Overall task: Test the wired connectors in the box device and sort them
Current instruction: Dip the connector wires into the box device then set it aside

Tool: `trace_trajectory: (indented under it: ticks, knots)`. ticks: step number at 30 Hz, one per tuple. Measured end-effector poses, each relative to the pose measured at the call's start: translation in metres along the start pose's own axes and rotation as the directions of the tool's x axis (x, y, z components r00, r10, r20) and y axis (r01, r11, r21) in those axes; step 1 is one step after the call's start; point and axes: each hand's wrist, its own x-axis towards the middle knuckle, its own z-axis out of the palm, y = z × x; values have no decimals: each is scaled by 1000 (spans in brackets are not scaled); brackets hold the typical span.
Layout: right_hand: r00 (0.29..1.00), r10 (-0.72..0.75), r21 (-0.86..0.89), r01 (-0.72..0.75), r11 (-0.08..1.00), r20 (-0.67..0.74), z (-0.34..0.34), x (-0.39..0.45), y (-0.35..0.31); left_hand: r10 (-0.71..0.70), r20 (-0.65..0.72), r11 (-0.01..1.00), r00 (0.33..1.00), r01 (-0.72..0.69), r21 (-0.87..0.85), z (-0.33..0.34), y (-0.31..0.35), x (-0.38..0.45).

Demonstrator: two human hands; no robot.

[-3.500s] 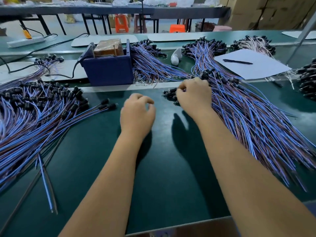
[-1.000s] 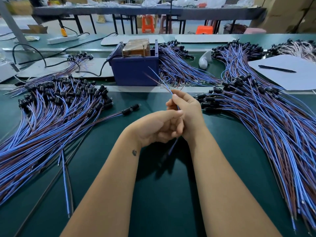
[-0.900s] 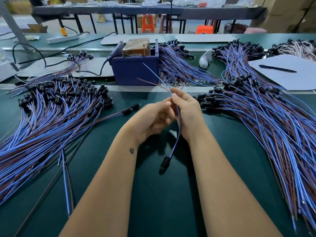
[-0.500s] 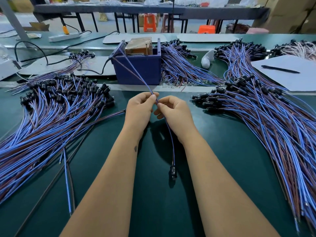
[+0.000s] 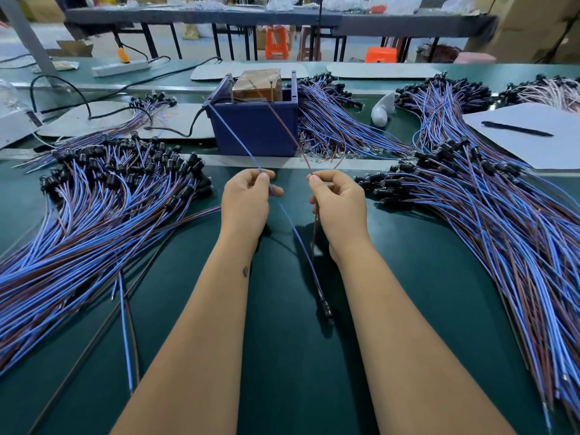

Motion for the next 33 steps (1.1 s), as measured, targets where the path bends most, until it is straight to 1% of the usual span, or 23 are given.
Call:
trace_trajectory:
  ticks: [2, 8, 18, 33]
  knots:
    - [1000, 2, 12, -2, 1000, -12, -1, 1, 1, 2, -59, 999, 998, 1, 44, -6, -2, 3]
    - [1000, 2, -5, -2, 1000, -17, -1, 1, 1, 9, -135, 1000, 991, -5, 30, -15, -3, 7]
    - [999, 37, -8, -37, 999, -4, 0, 1, 1, 36, -181, 994, 983, -17, 107, -17, -5, 8]
    - [1000, 24, -23, -24, 999, 12, 2, 2, 2, -5, -227, 999, 974, 17, 48, -25, -7, 13]
